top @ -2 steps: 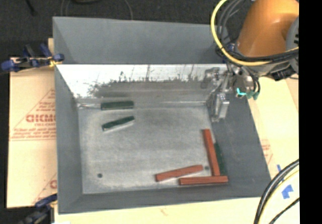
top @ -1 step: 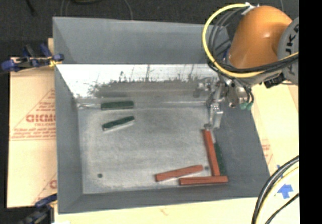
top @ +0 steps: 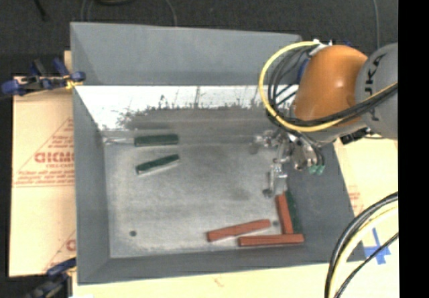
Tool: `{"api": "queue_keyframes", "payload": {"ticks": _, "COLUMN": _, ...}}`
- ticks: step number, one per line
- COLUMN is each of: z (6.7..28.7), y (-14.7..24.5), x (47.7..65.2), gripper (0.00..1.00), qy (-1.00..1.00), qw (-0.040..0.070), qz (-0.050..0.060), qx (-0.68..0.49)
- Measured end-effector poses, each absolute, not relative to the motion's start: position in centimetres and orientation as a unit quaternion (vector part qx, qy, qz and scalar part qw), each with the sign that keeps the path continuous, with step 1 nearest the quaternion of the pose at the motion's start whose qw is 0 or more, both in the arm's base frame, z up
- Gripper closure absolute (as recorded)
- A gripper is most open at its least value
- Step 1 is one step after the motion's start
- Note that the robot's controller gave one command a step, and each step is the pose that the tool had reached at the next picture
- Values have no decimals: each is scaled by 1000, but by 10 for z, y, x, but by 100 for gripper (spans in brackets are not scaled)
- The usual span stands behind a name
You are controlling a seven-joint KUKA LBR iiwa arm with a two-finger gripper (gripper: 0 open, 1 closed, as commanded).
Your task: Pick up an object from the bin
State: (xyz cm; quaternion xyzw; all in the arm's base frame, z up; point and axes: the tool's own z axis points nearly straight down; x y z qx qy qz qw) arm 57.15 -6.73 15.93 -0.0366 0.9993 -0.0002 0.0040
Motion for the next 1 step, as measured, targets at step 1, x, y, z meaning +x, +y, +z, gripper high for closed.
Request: {"api": "queue_keyframes", "payload": {"ticks": 1, "z": 118, "y": -55, "x": 528, "gripper": 0, "qy": 1000, "qw": 2, "qz": 0, "qx": -18}}
